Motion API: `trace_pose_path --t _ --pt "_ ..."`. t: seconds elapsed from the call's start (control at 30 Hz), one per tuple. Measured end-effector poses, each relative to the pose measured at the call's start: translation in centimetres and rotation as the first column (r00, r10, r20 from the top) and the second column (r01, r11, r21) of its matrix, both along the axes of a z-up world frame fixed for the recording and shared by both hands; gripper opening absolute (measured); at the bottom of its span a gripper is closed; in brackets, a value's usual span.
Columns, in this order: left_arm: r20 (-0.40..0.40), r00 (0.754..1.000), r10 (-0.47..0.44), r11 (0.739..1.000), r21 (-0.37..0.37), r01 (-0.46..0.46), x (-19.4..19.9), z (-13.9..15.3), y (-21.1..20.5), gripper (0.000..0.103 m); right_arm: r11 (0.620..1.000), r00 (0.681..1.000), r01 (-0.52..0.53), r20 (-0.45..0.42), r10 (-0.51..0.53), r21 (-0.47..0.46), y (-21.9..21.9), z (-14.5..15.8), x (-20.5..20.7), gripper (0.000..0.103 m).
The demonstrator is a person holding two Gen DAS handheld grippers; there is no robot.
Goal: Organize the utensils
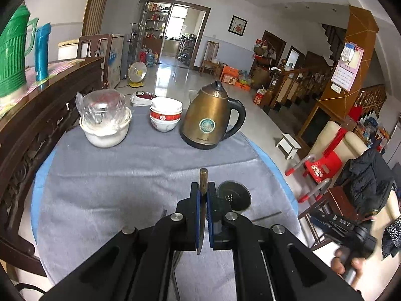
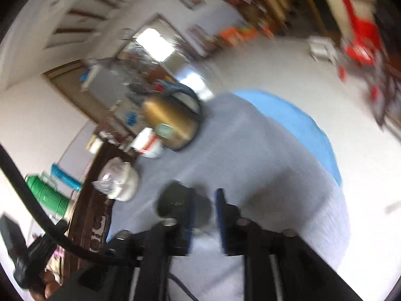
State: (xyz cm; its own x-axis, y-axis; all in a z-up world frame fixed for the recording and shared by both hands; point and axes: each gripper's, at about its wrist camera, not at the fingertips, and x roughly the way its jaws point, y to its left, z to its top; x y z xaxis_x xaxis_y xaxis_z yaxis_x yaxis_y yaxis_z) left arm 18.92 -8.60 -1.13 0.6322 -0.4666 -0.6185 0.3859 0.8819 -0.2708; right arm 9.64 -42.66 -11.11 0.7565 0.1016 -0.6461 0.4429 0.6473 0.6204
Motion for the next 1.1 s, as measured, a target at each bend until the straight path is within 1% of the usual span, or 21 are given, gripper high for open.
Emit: trace_pose_path --t 0.03,0.07,0.1,0.13,0.2,0.23,0.33,0.47,0.63,0.7,0.77,0.83,0.9,0.97,1.03,1.1 --pt "0.006 1.0 0.002 1.0 -0.001 -0.002 -0.4 0.0 0.3 0.005 0.999 1.0 0.026 -0.014 -0.025 0.026 -0.9 -1.0 -0.2 0.063" --pt "0.012 1.0 0.004 1.0 0.0 -0.004 -0.8 -0.2 0.4 0.005 0.996 0.997 0.074 -0.039 -0.072 0.047 -1.9 -2.2 -0.4 0.064" --pt "0.023 1.0 0.009 1.0 0.003 -0.009 -1.3 -0.2 0.6 0.005 0.993 0.993 0.104 -0.062 -0.1 0.052 -2.6 -3.0 -0.3 0.063" --pt "0.028 1.0 0.012 1.0 0.007 -0.013 -1.7 -0.3 0.6 0.005 0.991 0.989 0.123 -0.093 -0.117 0.06 -3.4 -4.1 0.0 0.053" --pt "0.032 0.999 0.01 1.0 0.006 -0.01 -2.3 -0.5 0.9 0.005 0.986 0.98 0.138 -0.154 -0.123 0.09 -4.3 -5.7 1.1 0.037" --pt "0.03 1.0 0.008 1.0 0.004 -0.008 -2.5 -0.7 1.0 0.005 0.986 0.978 0.139 -0.167 -0.122 0.094 -4.5 -6.2 1.5 0.037" --pt "0.025 1.0 0.006 1.0 0.004 -0.006 -2.9 -1.0 1.5 0.005 0.987 0.96 0.157 -0.241 -0.143 0.041 -4.6 -7.7 4.2 0.036" --pt "0.013 1.0 0.01 1.0 -0.004 -0.01 -3.0 -1.5 2.3 0.005 0.978 0.929 0.202 -0.327 -0.174 0.052 -4.8 -10.0 8.0 0.036" --pt "0.013 1.0 0.009 1.0 -0.004 -0.009 -3.1 -2.0 2.9 0.005 0.962 0.872 0.27 -0.433 -0.228 0.038 -5.4 -12.2 10.7 0.036" --pt "0.017 1.0 0.005 1.0 -0.005 -0.005 -3.1 -2.2 3.1 0.005 0.956 0.842 0.292 -0.47 -0.264 -0.014 -5.3 -12.3 11.8 0.036" --pt "0.022 1.0 0.002 1.0 -0.008 -0.002 -3.1 -2.3 3.3 0.005 0.956 0.821 0.29 -0.498 -0.278 -0.056 -5.0 -12.3 12.6 0.036" --pt "0.028 1.0 0.003 1.0 -0.011 -0.003 -3.1 -2.3 3.5 0.005 0.952 0.794 0.29 -0.532 -0.294 -0.094 -4.6 -12.2 13.5 0.036" --pt "0.028 1.0 0.001 1.0 -0.021 0.0 -3.0 -2.5 3.8 0.005 0.952 0.766 0.268 -0.565 -0.305 -0.151 -3.8 -12.2 14.6 0.036" --pt "0.02 1.0 0.002 1.0 -0.03 -0.001 -2.9 -2.7 4.1 0.005 0.945 0.735 0.232 -0.594 -0.326 -0.232 -2.8 -12.2 16.2 0.028" --pt "0.01 1.0 0.002 0.999 -0.037 -0.002 -2.7 -2.9 4.5 0.005 0.931 0.721 0.218 -0.594 -0.355 -0.292 -2.1 -12.1 16.7 0.018" --pt "0.007 1.0 0.005 0.999 -0.036 -0.005 -2.8 -3.0 4.7 0.005 0.918 0.722 0.204 -0.58 -0.376 -0.341 -1.3 -12.1 17.1 0.017"
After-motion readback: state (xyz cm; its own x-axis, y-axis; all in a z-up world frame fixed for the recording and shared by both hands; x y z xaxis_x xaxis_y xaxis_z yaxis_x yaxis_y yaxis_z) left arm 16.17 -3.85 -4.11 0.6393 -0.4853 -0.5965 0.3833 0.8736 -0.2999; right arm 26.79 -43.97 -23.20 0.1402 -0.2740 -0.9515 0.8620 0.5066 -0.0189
